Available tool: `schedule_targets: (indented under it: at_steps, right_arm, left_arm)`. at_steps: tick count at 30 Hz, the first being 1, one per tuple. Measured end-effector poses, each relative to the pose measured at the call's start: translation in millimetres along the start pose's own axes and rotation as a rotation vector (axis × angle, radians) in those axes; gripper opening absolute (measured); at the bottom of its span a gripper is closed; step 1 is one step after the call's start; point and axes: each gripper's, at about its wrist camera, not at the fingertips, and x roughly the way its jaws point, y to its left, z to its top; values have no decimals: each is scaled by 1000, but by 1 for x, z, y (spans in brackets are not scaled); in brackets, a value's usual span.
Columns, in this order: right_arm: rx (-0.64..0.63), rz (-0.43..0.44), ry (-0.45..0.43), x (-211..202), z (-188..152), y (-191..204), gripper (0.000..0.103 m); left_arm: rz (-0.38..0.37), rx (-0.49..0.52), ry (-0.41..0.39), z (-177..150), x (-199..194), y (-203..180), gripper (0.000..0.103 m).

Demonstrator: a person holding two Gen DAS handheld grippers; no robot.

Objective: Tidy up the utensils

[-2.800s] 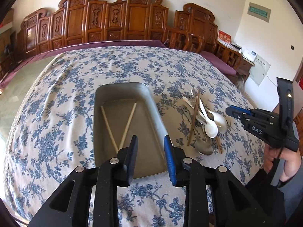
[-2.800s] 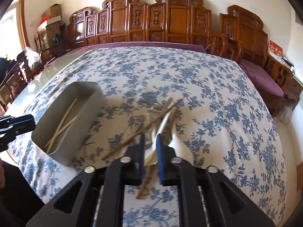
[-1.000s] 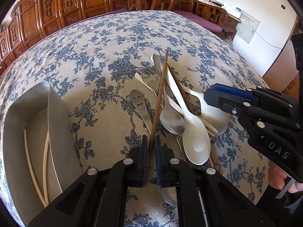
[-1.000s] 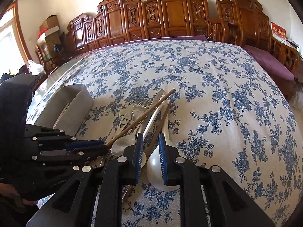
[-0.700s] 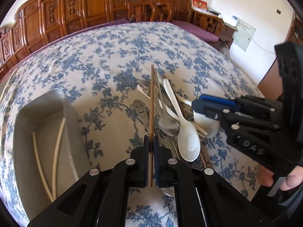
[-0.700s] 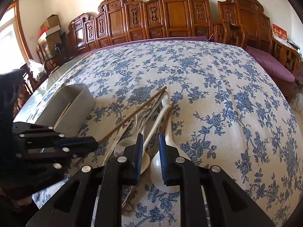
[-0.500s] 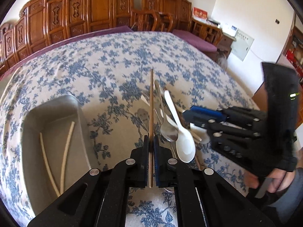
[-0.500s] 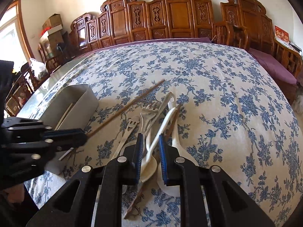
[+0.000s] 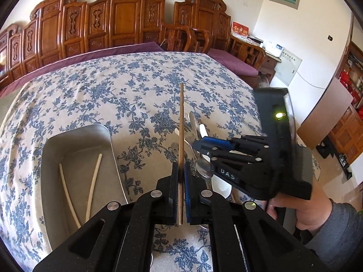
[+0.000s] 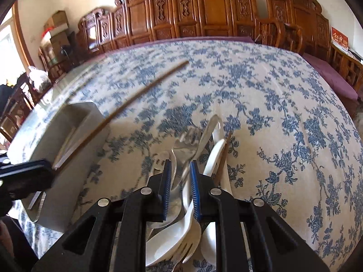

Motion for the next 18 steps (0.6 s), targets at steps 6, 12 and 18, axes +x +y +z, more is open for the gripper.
schedule_targets:
  at_steps: [6, 12, 18]
  right_arm:
    - [-3, -24, 31, 10, 0, 0, 19]
    - [12, -17, 38, 14, 4, -1, 18]
    - [47, 15, 50, 15, 4, -3, 15]
  left_arm:
    - [13, -12, -9, 0, -1, 3, 3]
    - [14, -3, -12, -2, -3, 2, 3]
    - [15, -2, -10, -2, -1, 2, 3]
